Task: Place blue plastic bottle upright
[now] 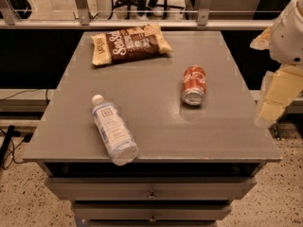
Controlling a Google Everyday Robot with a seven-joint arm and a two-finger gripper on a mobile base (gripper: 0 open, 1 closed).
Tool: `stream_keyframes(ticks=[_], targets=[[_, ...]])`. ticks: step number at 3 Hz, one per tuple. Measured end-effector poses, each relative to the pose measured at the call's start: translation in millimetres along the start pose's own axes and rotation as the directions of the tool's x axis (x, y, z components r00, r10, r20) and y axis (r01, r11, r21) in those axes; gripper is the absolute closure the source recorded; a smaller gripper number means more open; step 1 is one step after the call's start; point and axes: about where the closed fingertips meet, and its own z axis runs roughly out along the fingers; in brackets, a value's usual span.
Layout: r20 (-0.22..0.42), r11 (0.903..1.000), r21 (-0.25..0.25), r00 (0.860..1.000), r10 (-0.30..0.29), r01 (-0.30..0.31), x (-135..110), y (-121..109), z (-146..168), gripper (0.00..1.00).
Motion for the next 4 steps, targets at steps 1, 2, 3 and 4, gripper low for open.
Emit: stream_keyframes(ticks=[1, 2, 3, 4], targets=[[0.0, 1.0, 0.0, 1.0, 0.0, 0.0, 0, 0, 0, 0.0], [0.016, 0.9987, -0.006, 0.999, 0.051, -0.051, -19, 3, 5, 0.0], [0.035, 0.9947, -0.04, 0.995, 0.096, -0.095, -81, 7, 22, 0.0], [0.048, 0.9881, -0.072, 0.989, 0.14, -0.136, -145, 5, 37, 0.0]])
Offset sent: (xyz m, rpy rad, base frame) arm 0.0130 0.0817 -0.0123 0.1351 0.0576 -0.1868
